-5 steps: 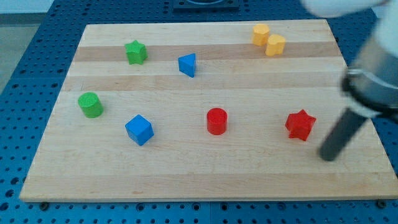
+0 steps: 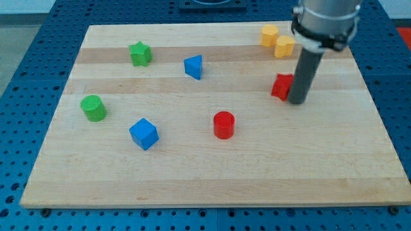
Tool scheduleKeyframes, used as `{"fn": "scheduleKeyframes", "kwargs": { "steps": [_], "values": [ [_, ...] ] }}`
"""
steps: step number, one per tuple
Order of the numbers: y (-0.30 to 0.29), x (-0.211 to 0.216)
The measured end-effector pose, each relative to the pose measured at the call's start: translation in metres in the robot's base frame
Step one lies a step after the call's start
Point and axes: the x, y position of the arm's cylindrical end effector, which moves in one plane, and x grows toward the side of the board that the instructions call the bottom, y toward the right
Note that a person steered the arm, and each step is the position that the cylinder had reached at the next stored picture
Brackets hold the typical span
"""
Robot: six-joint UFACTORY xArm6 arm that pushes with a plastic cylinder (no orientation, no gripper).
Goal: Move the red star to the bottom side of the heart
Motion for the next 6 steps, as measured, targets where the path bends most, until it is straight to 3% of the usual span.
{"fn": "scheduleKeyframes", "kwargs": {
  "steps": [1,2,3,4,5,6],
  "values": [
    [0.04,0.018],
    [0.04,0.052],
    [-0.013,-0.006],
    [-0.007,-0.017],
    [-0.016,0.028],
    [-0.072,-0.003]
  ]
}}
